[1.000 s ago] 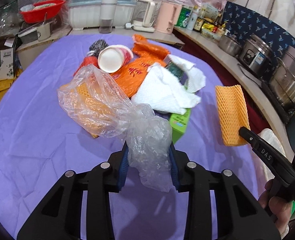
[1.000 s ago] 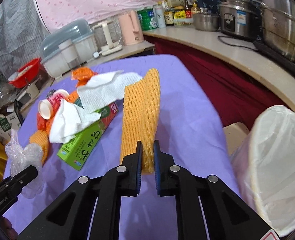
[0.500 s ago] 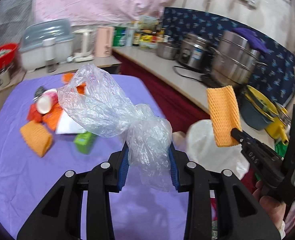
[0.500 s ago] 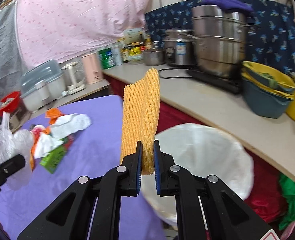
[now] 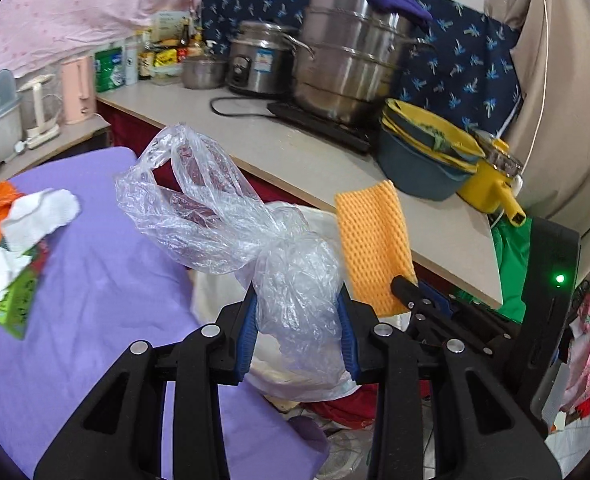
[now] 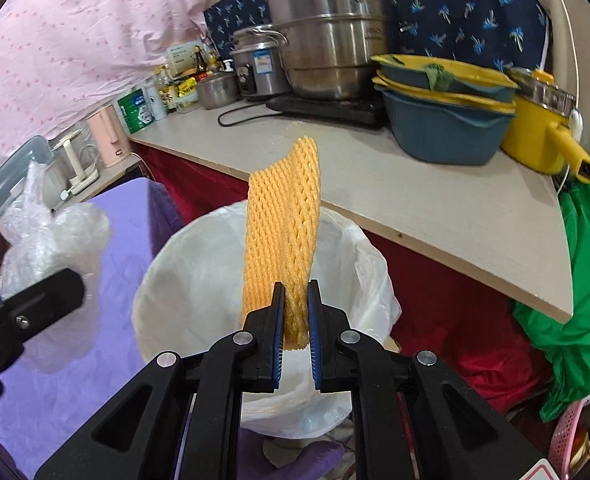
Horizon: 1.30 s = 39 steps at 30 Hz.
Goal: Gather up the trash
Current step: 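Carry the plastic bag and mesh sleeve over the bin and release both, then move both open tools back over the table trash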
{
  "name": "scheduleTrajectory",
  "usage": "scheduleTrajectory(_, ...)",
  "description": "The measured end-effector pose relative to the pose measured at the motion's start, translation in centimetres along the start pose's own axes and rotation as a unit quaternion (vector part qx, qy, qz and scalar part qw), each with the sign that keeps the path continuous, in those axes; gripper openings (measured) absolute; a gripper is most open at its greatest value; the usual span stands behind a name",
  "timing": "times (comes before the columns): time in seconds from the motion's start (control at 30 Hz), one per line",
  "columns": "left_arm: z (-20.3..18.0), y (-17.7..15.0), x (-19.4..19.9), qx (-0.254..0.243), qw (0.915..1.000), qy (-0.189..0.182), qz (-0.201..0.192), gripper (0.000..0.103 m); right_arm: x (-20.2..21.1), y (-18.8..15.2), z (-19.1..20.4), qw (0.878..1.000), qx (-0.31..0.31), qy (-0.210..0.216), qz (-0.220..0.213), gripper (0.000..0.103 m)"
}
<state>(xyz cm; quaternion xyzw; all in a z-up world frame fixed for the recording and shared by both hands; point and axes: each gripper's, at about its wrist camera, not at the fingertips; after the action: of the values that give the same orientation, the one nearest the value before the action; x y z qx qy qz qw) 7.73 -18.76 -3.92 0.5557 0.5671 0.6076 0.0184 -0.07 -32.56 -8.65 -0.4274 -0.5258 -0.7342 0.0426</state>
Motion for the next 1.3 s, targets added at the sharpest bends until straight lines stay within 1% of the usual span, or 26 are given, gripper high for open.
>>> scheduleTrajectory(0.03, -0.3, -0.1, -1.0, 0.0, 0.9999, -0.002, 0.011, 0.033, -0.2, -0.1, -0.2, 1.0, -0.001, -0.001, 0.002, 0.011)
scheduleTrajectory(0.13, -0.8, -0.4, -3.0, -0.001, 0.9996, -0.002, 0.028, 0.034, -0.9, -0.4, -0.8, 1.0, -0.007, -0.001, 0.01, 0.011)
scheduleTrajectory(0.3, -1.2, -1.0, -5.0, -0.007, 0.999, 0.011, 0.043, 0.034, -2.0, -0.8, -1.5, 1.0, -0.014, 0.0, 0.02, 0.013)
scheduleTrajectory(0.4, -1.1, -1.1, -5.6, -0.008, 0.9988, 0.019, 0.044, 0.036, -2.3, -0.8, -1.6, 1.0, -0.019, 0.002, 0.021, 0.013)
scheduleTrajectory(0.47, -1.1, -1.1, -5.8, -0.008, 0.9988, 0.019, 0.044, 0.037, -2.4, -0.6, -1.6, 1.0, -0.021, 0.002, 0.02, 0.014)
scheduleTrajectory(0.5, -1.1, -1.1, -5.9, -0.009, 0.9988, 0.021, 0.043, 0.038, -2.4, -0.6, -1.6, 1.0, -0.021, 0.002, 0.019, 0.016)
scheduleTrajectory(0.53, -1.1, -1.0, -6.0, -0.009, 0.9986, 0.027, 0.044, 0.045, -2.3, -0.5, -1.5, 1.0, -0.022, 0.002, 0.018, 0.018)
scheduleTrajectory(0.6, -1.0, -1.0, -6.0, -0.009, 0.9984, 0.037, 0.041, 0.052, -2.1, -0.4, -1.5, 0.999, -0.029, 0.0, 0.014, 0.025)
scheduleTrajectory(0.63, -0.9, -0.9, -6.0, -0.007, 0.9983, 0.041, 0.04, 0.058, -2.0, -0.4, -1.6, 0.999, -0.032, -0.001, 0.011, 0.027)
scheduleTrajectory(0.67, -0.6, -0.9, -5.9, -0.002, 0.9983, 0.043, 0.039, 0.062, -1.8, -0.3, -1.7, 0.999, -0.035, -0.002, 0.008, 0.032)
scheduleTrajectory(0.7, -0.4, -0.8, -5.9, 0.0, 0.9983, 0.043, 0.038, 0.064, -1.6, -0.2, -1.8, 0.999, -0.039, -0.002, 0.004, 0.038)
scheduleTrajectory(0.73, -0.2, -0.7, -5.8, 0.003, 0.9983, 0.044, 0.037, 0.066, -1.4, -0.1, -1.8, 0.999, -0.04, -0.002, 0.0, 0.04)
scheduleTrajectory(0.97, 0.7, -0.2, -4.5, 0.011, 0.9982, 0.056, 0.021, 0.067, 0.0, 0.8, -0.5, 1.0, -0.025, -0.001, -0.018, 0.043)
scheduleTrajectory(1.1, 1.4, 0.2, -3.6, 0.02, 0.998, 0.059, 0.012, 0.068, 1.1, 1.3, 0.2, 0.999, -0.016, -0.001, -0.032, 0.049)
scheduleTrajectory(1.3, 2.4, 0.6, -1.6, 0.03, 0.9975, 0.063, -0.006, 0.069, 2.4, 1.9, 1.4, 0.999, -0.007, 0.004, -0.045, 0.051)
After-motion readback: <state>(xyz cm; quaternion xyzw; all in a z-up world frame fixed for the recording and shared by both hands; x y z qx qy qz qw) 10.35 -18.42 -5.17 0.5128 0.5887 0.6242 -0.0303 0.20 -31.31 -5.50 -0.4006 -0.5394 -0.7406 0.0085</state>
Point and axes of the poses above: each gripper's, at about its wrist camera, not at the fingertips, and x roughly against the way its jaws point, z to its left, y to its top, and after that the axes turned 4 degrees about x, right-handed
